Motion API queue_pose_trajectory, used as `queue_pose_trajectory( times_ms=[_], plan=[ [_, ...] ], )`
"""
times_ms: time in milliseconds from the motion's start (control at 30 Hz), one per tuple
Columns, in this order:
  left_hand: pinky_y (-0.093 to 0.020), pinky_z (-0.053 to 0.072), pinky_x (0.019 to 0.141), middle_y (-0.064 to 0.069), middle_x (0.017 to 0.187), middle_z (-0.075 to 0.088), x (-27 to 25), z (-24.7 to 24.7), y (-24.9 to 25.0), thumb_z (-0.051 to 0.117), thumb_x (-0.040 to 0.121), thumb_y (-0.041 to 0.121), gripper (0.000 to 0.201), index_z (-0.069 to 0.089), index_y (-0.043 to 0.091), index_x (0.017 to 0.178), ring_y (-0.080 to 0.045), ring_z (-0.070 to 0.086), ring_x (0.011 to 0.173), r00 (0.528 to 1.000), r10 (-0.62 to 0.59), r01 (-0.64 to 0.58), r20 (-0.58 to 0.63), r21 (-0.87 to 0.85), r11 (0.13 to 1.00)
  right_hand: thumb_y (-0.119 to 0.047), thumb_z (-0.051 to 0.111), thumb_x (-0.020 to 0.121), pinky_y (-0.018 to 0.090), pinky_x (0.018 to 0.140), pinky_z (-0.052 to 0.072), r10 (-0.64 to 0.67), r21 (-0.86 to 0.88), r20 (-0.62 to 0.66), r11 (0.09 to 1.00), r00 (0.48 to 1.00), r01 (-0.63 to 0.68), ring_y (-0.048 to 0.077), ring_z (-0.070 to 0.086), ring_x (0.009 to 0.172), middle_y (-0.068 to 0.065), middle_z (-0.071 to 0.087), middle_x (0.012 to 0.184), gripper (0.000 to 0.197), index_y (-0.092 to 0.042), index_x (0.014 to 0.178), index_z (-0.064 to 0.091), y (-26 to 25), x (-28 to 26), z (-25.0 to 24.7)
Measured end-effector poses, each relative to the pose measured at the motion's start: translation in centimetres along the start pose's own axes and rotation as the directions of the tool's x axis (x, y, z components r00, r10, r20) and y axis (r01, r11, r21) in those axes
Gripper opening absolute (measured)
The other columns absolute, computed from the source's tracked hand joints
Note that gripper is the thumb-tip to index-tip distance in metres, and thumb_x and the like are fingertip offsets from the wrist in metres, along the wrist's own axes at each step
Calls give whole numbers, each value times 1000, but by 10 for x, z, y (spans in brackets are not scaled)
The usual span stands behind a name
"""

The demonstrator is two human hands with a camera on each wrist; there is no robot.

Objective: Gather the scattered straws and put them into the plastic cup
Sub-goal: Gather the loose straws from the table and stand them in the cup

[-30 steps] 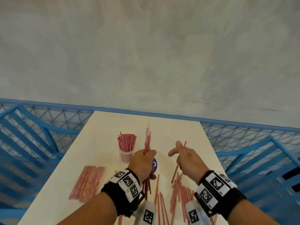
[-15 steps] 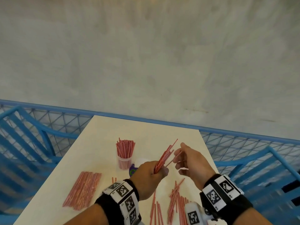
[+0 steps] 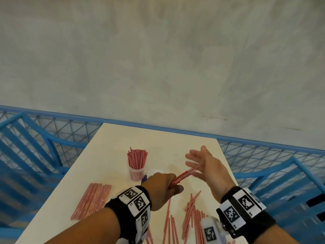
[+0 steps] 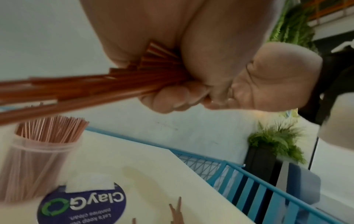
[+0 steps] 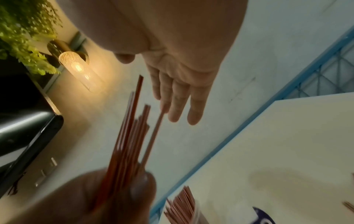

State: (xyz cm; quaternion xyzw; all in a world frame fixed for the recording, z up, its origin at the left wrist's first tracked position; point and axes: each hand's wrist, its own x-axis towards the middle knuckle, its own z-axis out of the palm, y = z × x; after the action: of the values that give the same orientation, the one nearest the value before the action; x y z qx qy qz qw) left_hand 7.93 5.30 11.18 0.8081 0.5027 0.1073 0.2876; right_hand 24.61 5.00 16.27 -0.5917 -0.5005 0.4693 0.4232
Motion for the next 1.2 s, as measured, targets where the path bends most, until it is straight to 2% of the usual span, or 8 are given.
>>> queue_pose_trajectory(
  times_ms=[167,333,700,867,967,1033,1100,1200],
  plan=[
    [-33,44,70,-2,78,53,1,-9,8,39,94,56,37,44,21,84,-21,50,70,1000,-2,-2,30,158,987,-50,29,97,39,109,37,-97,-88,14,991,995,98,3,55,116,-12,64,119,38,-33,110,61,-10,0,2],
    [-36,48,75,-12,96,63,8,-6,19,38,97,49,37,51,14,97,-30,61,85,999,27,-33,26,258,966,-41,26,100,20,111,19,-79,-200,73,975,994,92,1,35,133,-11,45,143,46,-23,137,47,2,-8,24],
    [-41,51,84,-15,105,66,15,-7,26,41,99,36,33,55,9,112,-35,63,93,994,109,-106,7,302,947,-41,26,100,17,106,14,-54,-157,92,985,994,68,-7,24,126,-13,31,151,49,-25,146,30,-2,-4,31],
    [-35,48,76,-14,98,65,12,-11,12,39,98,43,34,52,12,96,-33,62,89,997,75,-66,-34,220,973,-40,25,100,17,107,15,-71,-193,60,978,996,81,-7,25,126,-14,33,148,48,-25,145,32,0,-3,18],
    [-35,50,82,-13,98,66,5,-32,8,44,97,44,34,51,17,78,-30,63,91,985,-16,-7,-173,-131,991,-35,28,101,16,101,21,-58,-277,75,958,996,76,-2,35,124,-13,45,137,43,-21,137,45,4,-3,0],
    [-38,51,66,-11,80,65,4,-50,12,49,95,40,33,50,20,70,-27,63,68,954,-101,-56,-281,-500,864,-34,35,100,18,99,29,2,-446,193,891,981,86,3,44,118,-12,52,129,37,-21,129,53,20,-7,-1],
    [-28,33,42,-1,51,44,6,-64,19,50,96,36,36,40,19,65,-16,38,39,934,-188,-135,-305,-786,603,-41,41,96,25,98,39,87,-661,324,733,942,160,8,54,109,-8,61,122,33,-24,116,60,40,-12,10],
    [-24,25,41,3,43,35,9,-76,36,49,96,35,44,37,17,58,-14,28,38,903,-244,-243,-353,-889,388,-66,28,81,37,98,44,236,-784,461,559,856,268,15,58,108,-2,63,119,60,-23,109,59,57,-18,35]
  ],
)
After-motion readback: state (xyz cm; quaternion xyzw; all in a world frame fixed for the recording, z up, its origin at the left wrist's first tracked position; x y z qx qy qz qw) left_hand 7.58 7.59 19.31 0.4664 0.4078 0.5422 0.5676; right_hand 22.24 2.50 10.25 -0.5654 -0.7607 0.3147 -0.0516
